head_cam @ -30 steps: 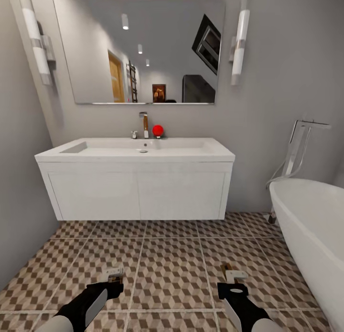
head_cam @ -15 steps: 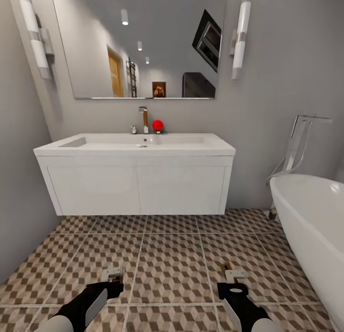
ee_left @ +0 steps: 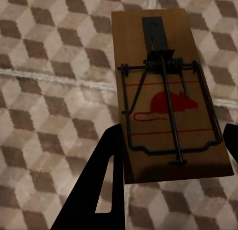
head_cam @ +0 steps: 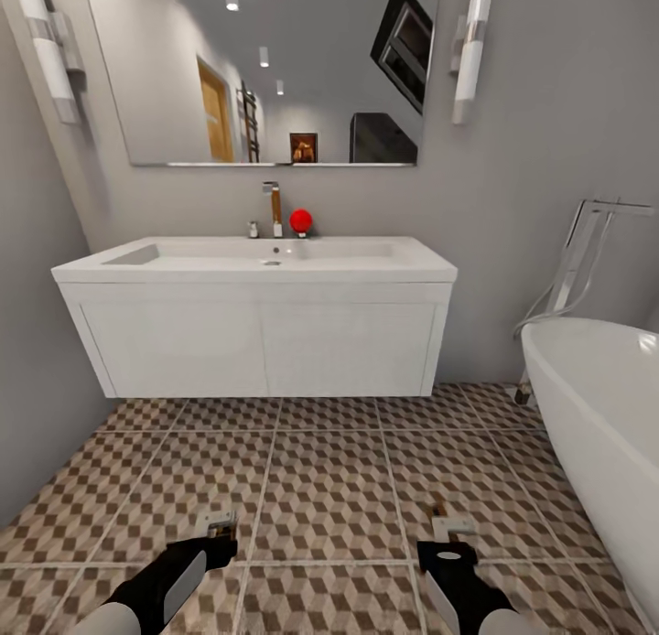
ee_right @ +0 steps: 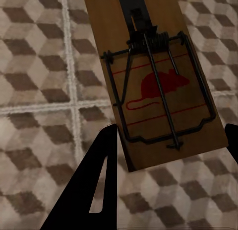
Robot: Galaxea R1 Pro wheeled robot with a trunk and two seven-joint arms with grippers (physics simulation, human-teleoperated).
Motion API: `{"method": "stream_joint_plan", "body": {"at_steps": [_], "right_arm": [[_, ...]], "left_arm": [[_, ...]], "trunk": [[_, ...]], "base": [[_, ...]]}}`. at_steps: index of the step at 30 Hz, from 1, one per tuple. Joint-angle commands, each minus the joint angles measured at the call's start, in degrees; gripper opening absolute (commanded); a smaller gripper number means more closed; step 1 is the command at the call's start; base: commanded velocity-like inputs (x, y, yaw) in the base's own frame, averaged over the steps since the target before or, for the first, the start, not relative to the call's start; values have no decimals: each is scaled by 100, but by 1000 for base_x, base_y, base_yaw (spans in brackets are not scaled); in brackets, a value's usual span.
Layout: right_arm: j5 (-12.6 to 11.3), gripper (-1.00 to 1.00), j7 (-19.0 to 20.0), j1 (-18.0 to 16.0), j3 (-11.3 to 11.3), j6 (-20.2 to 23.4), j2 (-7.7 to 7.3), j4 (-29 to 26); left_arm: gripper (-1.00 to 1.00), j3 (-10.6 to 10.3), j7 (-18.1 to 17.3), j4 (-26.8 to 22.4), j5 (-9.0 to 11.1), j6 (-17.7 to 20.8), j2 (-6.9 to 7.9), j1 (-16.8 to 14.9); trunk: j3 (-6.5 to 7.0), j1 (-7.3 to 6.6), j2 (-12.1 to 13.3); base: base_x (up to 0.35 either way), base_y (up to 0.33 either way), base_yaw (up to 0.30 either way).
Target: Take the four mousetraps from the cabinet in the bathroom and place them on the bathroom floor. Make sure all four end up on the same floor surface, and ensure that at least two of them are either under or directly next to the same bathroom sink.
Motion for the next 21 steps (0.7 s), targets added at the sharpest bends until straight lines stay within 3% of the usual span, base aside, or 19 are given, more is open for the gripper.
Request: {"method": "stream_joint_plan", "body": {"at_steps": [1,6,11,15,21], "right_arm": [[54,-100,-21,0,-39,41,7,-12],[64,-100,-27,-4,-36,17,-10,-12],[76,-100,4,-4,-34,-16,-30,-12],[80,-100,27,-3,-34,-15,-24,-12],[86,-100,29,-1,-34,-16,-23,-12]], "left_arm": [[-100,-48,50,-19,53,25,6,-2],[-100,-46,37,-25,54,23,14,-2],[-100,-46,69,-50,54,-191,8,-2],[-100,-38,88,-26,60,-435,10,-2],[-100,-36,89,-22,62,-459,17,-2]], "trunk": [[-29,1,-4],[-139,14,-11],[-139,14,-11],[-139,14,-11],[-139,14,-11]], "base": [[0,0,0],[0,0,0],[0,0,0],[218,0,0],[314,0,0]]}}
